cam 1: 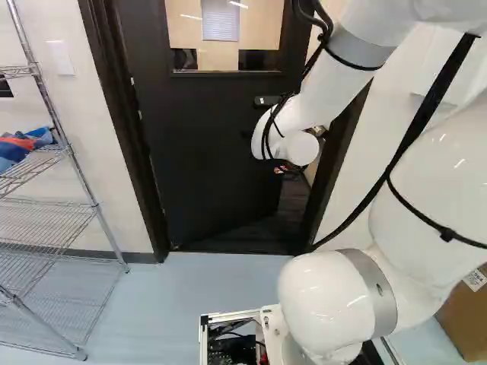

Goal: Open the door and move inside

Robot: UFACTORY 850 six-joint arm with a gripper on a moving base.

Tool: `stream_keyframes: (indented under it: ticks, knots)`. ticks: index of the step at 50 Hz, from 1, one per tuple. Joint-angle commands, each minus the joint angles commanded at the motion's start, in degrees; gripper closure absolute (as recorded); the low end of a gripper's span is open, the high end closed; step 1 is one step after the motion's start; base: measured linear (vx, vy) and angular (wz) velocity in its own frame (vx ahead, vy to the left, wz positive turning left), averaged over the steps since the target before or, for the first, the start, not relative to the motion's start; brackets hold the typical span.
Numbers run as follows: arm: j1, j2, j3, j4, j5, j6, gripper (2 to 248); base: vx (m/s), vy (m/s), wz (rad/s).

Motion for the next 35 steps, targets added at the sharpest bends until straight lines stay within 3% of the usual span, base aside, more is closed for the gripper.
stream_keyframes:
  ticks: [35]
  knots:
    - [0.0,0.0,0.0,0.0,0.0,0.0,3,0.098,0.043,-0.015]
